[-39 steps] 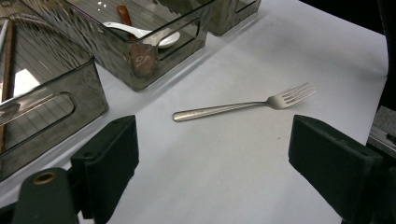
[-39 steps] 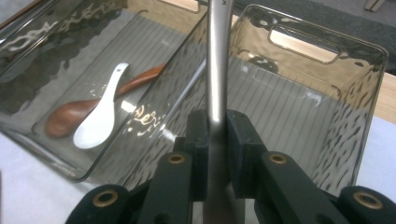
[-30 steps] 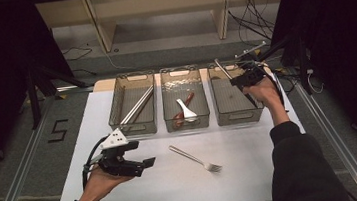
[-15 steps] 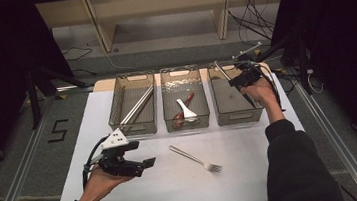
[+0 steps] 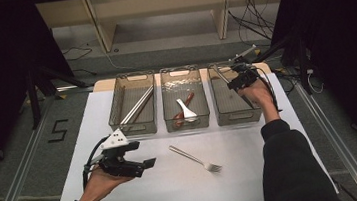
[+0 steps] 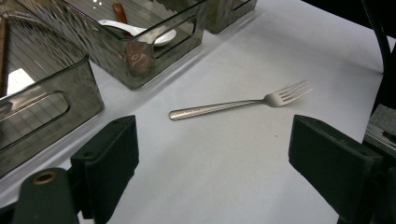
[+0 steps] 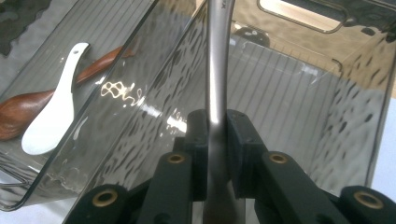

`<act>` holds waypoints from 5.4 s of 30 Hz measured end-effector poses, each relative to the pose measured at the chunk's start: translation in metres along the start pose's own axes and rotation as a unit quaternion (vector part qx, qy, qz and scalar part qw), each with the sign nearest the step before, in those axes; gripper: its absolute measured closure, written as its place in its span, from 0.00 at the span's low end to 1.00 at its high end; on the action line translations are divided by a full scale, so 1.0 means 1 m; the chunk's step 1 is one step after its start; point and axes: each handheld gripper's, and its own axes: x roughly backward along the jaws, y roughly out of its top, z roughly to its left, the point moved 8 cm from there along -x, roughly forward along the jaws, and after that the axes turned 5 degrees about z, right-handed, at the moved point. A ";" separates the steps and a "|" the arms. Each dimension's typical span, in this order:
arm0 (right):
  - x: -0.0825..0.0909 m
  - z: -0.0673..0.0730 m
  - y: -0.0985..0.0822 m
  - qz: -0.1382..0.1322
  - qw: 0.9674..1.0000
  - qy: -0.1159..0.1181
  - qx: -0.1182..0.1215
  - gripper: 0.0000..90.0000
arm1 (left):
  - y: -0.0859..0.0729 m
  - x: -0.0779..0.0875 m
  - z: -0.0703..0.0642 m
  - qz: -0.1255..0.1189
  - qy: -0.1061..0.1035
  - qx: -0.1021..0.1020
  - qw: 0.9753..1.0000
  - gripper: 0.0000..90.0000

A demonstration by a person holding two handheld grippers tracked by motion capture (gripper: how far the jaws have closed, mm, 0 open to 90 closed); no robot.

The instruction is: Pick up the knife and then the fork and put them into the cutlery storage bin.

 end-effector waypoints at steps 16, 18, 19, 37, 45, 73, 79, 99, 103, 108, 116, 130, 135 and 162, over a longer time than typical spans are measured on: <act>0.001 0.005 0.010 -0.023 1.000 -0.008 0.004 0.58 | 0.000 0.001 0.000 0.001 0.000 -0.002 1.000 0.17; 0.003 0.008 0.009 -0.020 1.000 -0.003 0.009 0.55 | -0.001 0.000 -0.001 0.003 0.000 -0.001 1.000 0.17; 0.004 0.009 0.008 -0.019 1.000 0.000 0.010 0.54 | -0.001 0.000 -0.001 0.003 0.000 -0.002 1.000 0.17; 0.041 0.089 -0.020 -0.049 0.990 0.080 0.101 0.37 | 0.000 0.001 0.000 0.001 0.003 -0.001 1.000 0.17; 0.045 0.115 -0.052 -0.055 0.987 0.096 0.119 0.36 | -0.001 0.000 -0.001 0.002 0.003 0.000 1.000 0.17; 0.020 0.176 -0.094 0.009 0.973 0.123 0.194 0.37 | 0.000 0.001 -0.001 -0.001 0.001 -0.002 1.000 0.17; 0.007 0.186 -0.103 0.031 0.969 0.124 0.213 0.38 | 0.000 0.001 -0.001 -0.001 0.001 -0.002 1.000 0.17; -0.018 0.202 -0.128 0.101 0.952 0.124 0.259 0.59 | 0.000 0.001 -0.002 -0.001 0.001 -0.004 1.000 0.17; -0.020 0.203 -0.131 0.111 0.950 0.127 0.263 0.65 | 0.000 0.001 -0.002 -0.001 0.001 -0.004 1.000 0.17; -0.024 0.203 -0.134 0.120 0.946 0.125 0.273 0.70 | 0.000 0.001 -0.002 0.000 0.001 -0.004 1.000 0.17; -0.029 0.205 -0.138 0.130 0.941 0.121 0.289 0.76 | 0.000 0.001 -0.002 0.000 0.001 -0.004 1.000 0.17; -0.032 0.205 -0.140 0.140 0.936 0.117 0.302 0.92 | -0.001 0.001 -0.002 0.002 0.002 -0.005 1.000 0.17; -0.032 0.204 -0.139 0.145 0.934 0.116 0.305 0.94 | -0.001 0.000 -0.003 0.001 0.001 -0.004 1.000 0.17; -0.022 0.198 -0.134 0.132 0.937 0.140 0.290 0.96 | -0.001 0.001 -0.002 0.001 0.002 -0.005 1.000 0.17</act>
